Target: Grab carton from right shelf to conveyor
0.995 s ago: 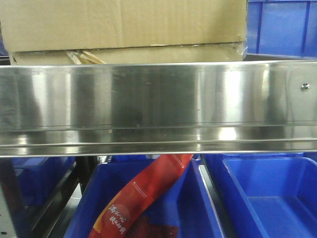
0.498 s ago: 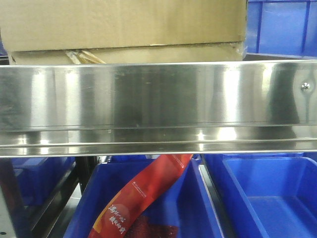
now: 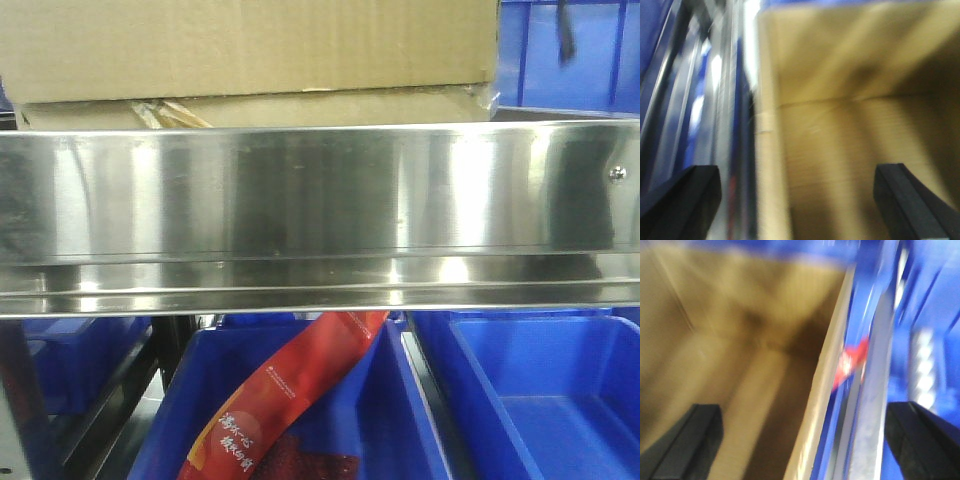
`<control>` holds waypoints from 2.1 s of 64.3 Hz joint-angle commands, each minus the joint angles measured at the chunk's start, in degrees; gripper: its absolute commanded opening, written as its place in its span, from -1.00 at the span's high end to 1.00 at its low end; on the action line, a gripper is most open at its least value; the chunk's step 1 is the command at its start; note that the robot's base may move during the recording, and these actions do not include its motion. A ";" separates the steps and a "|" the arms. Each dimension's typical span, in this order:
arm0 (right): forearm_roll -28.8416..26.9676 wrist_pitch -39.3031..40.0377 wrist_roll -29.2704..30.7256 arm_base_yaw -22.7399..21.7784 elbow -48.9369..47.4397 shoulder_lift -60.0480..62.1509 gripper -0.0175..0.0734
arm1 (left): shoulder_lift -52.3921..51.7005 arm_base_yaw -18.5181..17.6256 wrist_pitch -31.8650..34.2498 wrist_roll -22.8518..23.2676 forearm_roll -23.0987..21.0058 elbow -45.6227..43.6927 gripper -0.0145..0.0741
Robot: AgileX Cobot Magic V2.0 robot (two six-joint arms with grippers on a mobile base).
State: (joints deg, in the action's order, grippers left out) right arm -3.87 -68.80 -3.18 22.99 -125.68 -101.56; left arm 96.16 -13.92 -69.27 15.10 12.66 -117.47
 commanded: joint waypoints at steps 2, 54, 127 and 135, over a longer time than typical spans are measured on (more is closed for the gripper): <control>0.96 0.80 -0.37 -0.56 -0.65 -2.54 -0.57 | 2.01 0.61 0.06 0.61 -0.36 -0.51 -0.50; 0.96 0.45 -0.37 -0.78 -1.04 -7.51 0.76 | 7.05 1.28 -0.69 0.61 -1.98 -0.51 0.65; 1.07 3.48 -0.81 4.54 32.82 31.16 0.76 | -22.63 -8.19 -0.69 1.62 -3.51 18.25 0.71; 1.07 4.66 -0.81 4.54 33.84 32.00 0.76 | -24.03 -8.19 -0.69 1.62 -3.51 20.21 0.71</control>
State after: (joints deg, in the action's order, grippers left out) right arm -2.61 -67.19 -6.20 27.41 -92.16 -71.17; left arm 73.84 -22.02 -72.93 17.02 8.36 -98.00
